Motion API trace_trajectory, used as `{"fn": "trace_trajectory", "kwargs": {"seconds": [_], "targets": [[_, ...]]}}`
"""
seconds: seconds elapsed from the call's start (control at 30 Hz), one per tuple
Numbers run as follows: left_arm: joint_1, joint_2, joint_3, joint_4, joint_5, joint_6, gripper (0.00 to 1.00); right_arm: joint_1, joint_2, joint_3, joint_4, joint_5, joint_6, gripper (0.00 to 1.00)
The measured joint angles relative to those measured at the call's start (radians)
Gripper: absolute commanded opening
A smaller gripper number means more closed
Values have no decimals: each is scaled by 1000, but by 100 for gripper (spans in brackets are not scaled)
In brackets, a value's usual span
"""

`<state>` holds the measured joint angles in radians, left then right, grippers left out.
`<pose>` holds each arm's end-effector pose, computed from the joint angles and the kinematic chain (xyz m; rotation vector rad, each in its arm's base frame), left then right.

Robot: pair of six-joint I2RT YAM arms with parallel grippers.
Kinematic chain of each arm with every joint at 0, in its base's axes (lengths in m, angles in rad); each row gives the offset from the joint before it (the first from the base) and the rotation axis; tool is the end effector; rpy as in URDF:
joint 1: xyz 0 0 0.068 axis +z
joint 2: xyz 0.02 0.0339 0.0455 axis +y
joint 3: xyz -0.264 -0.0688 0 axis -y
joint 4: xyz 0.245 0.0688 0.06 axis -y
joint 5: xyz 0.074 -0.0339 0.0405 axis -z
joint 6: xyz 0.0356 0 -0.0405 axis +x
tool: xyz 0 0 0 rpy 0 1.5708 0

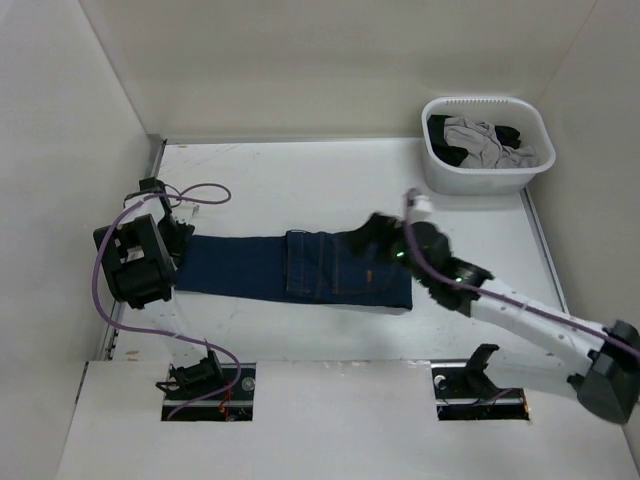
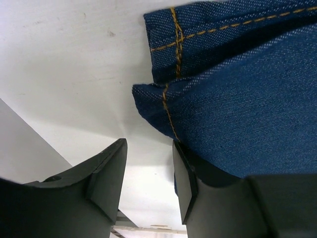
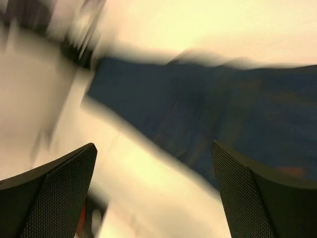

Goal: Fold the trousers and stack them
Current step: Fold the trousers

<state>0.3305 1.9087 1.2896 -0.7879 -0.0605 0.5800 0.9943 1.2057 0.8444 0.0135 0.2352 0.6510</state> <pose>0.3396 0.1188 0.1612 0.3677 2.9926 0.1908 0.1586 0.2288 0.2926 -0.1787 2.0020 0.8684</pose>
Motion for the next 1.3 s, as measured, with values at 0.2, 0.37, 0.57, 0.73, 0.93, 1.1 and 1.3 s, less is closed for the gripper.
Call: {"fn": "trace_trajectory", "kwargs": {"seconds": [0.2,0.37,0.57,0.73,0.93,1.1,1.3], "targets": [[0,8,12,-1,3,-5,41,-533,-91,-250,-5,-15,156,100],[0,10,13,-1,5,-11,41,-643,64,-328,-11,-164,154,100],[3,10,13,-1,8,-13,41,-651,147,-327,53,-270,150,43],[3,10,13,-1,9,-16,43,-679,199,-320,54,-336,175,0],[-8,5,21,-10,26,-31,45,-782,-43,-203,-234,-335,102,0],[-51,4,64,-31,48,-40,45,-837,-106,142,-533,-296,-94,0],[-76,4,92,-39,61,-45,45,-647,-5,522,-784,-155,-200,0]]}}
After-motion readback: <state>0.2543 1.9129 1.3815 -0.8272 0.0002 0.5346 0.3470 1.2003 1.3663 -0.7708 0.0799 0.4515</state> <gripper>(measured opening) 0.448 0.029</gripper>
